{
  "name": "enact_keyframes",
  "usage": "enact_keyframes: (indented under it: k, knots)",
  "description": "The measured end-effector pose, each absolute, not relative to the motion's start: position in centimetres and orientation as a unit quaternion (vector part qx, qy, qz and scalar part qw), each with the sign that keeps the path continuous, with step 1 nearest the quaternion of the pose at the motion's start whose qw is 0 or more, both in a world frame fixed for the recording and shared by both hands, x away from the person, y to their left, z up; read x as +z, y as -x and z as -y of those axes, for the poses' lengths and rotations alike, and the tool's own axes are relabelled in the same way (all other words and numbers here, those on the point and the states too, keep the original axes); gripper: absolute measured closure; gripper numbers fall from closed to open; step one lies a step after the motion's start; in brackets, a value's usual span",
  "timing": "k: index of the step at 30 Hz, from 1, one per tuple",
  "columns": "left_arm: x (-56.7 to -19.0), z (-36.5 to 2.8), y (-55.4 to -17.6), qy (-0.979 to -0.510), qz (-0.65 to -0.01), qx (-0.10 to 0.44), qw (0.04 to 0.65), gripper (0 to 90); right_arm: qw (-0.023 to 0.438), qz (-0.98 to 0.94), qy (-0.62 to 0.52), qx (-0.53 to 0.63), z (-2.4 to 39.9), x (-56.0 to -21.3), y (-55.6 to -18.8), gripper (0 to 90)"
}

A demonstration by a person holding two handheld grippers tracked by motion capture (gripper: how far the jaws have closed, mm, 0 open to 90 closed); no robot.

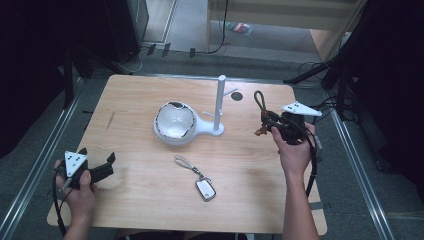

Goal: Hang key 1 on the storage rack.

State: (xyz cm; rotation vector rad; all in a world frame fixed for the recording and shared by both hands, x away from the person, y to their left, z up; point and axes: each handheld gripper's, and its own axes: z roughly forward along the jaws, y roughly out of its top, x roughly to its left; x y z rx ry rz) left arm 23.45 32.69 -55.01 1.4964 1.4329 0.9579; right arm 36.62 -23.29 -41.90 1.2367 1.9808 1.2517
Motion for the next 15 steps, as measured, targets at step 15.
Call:
enact_keyframes:
  k: [15]
  knots:
    - [-55.0, -32.5, -23.5, -0.598, -0.566, 0.390, 0.412, 4.0, 0.209, -0.670, -0.470, 0.536, 24.7, -40.4, -35.8, 69.1]
